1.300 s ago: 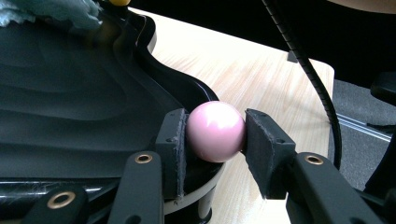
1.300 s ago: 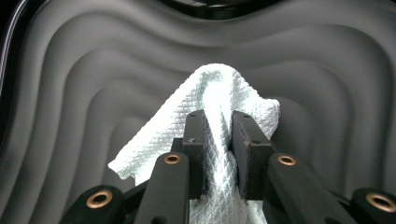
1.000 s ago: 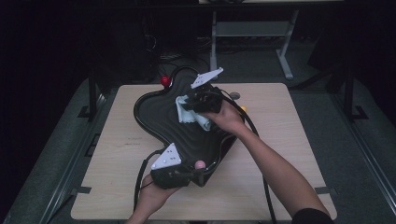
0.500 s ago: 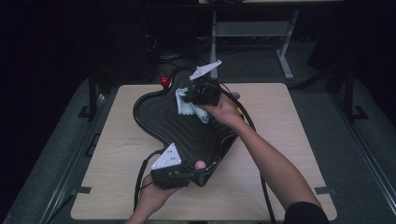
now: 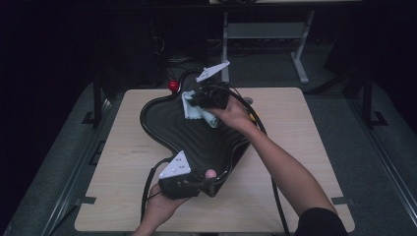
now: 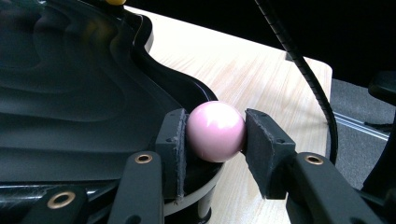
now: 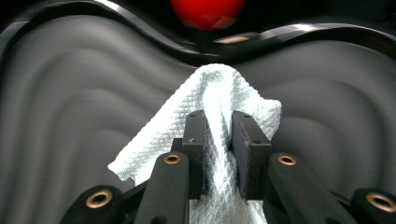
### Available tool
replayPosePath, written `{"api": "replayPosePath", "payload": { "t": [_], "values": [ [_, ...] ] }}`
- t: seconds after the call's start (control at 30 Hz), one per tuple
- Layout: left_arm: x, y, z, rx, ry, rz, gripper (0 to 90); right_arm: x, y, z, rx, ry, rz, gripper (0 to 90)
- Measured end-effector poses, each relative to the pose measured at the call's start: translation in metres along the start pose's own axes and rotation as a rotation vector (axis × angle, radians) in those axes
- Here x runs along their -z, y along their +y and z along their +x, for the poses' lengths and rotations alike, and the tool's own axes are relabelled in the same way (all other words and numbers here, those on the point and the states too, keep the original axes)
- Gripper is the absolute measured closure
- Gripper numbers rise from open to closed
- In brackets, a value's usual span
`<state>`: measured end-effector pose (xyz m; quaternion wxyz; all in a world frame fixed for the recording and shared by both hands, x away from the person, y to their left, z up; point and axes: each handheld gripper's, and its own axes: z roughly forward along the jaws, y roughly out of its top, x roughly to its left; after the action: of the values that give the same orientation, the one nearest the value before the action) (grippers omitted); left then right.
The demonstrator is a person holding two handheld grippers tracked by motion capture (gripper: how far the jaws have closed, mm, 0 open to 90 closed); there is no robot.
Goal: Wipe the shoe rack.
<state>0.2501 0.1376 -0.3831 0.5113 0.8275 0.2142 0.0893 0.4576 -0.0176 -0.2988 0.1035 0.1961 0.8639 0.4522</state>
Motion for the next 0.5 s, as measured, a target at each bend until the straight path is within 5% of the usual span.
{"api": "replayPosePath", "payload": {
  "t": [0.1, 0.3, 0.5],
  "values": [
    [0.0, 0.0, 0.0, 0.002, -0.003, 0.001, 60.1, -0.004, 0.005, 0.013, 0.068, 0.015, 0.006, 76.1],
    [0.0, 0.0, 0.0, 0.002, -0.002, 0.002, 60.1, -0.002, 0.007, -0.017, -0.038, -0.041, -0.001, 75.9],
    [0.0, 0.0, 0.0, 0.0, -0.003, -0.001, 60.1, -0.007, 0.011, 0.001, 0.045, 0.003, 0.0, 76.1]
  ]
}}
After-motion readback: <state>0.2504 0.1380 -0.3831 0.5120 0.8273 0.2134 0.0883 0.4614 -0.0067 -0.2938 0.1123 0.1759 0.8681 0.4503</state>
